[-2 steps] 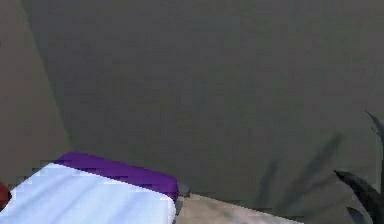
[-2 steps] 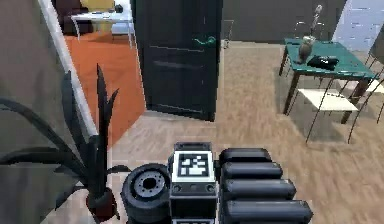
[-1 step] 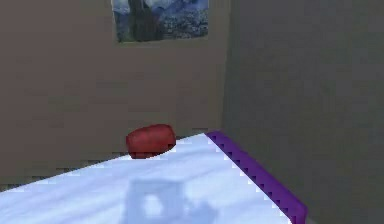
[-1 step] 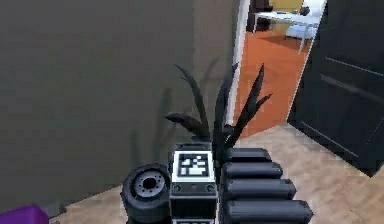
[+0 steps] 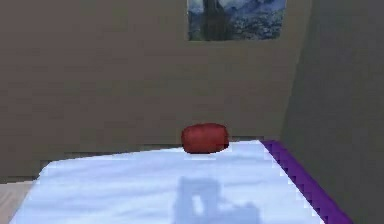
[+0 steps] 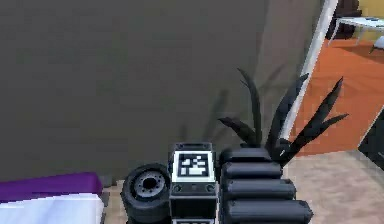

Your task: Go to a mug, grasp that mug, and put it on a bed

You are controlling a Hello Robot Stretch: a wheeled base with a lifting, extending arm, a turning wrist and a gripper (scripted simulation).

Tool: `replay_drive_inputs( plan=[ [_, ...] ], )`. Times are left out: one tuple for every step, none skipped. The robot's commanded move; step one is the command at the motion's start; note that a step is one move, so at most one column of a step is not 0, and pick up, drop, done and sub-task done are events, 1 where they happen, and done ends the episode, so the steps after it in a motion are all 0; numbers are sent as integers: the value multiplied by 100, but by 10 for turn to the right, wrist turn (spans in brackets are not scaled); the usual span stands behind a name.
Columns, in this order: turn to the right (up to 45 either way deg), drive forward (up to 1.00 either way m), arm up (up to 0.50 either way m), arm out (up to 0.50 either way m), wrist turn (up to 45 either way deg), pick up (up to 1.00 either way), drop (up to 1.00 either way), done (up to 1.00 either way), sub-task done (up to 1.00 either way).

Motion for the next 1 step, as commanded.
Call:
replay_drive_inputs(
  plan=[
    [450,0,0,0,0,0,0,0,0]
  ],
)
